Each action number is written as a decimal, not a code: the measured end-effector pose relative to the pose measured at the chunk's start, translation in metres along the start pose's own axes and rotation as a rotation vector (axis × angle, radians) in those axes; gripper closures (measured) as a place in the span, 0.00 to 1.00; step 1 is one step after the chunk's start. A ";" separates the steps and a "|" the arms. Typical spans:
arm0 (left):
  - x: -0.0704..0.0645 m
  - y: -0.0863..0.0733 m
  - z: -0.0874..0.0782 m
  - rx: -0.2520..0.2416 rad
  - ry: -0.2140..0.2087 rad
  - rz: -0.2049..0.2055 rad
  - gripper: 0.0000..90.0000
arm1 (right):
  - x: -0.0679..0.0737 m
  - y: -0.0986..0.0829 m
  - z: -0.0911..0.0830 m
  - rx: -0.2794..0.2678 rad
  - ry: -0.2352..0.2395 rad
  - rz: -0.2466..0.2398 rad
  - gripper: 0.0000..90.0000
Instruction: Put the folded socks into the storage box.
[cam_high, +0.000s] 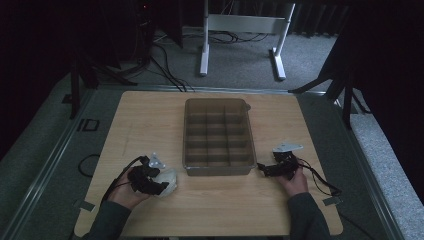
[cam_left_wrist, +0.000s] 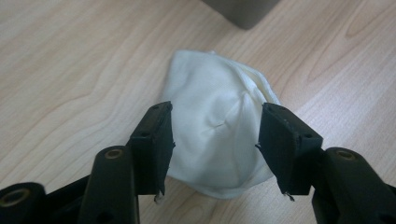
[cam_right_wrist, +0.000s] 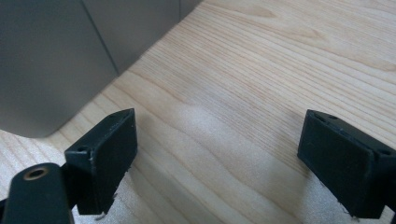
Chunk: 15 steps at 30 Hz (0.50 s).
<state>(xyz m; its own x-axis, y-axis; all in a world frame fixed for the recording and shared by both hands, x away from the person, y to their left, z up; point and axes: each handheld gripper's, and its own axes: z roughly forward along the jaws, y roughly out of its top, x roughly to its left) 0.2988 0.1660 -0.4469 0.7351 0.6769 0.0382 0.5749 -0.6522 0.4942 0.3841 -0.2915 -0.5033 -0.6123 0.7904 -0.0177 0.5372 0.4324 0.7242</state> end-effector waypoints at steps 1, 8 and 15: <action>0.000 0.000 0.000 0.000 0.000 0.000 0.49 | 0.000 0.000 0.000 0.000 0.000 0.000 0.13; -0.002 0.002 0.010 0.029 -0.042 0.019 0.44 | 0.000 0.000 0.000 0.000 0.000 0.000 0.13; -0.001 0.002 0.019 0.051 -0.052 0.006 0.43 | 0.000 0.000 0.000 0.000 0.000 0.000 0.13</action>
<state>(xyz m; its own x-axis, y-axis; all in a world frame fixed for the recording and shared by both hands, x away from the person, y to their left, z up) 0.3060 0.1581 -0.4628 0.7559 0.6547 -0.0049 0.5867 -0.6740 0.4488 0.3842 -0.2915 -0.5033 -0.6123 0.7904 -0.0180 0.5370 0.4324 0.7243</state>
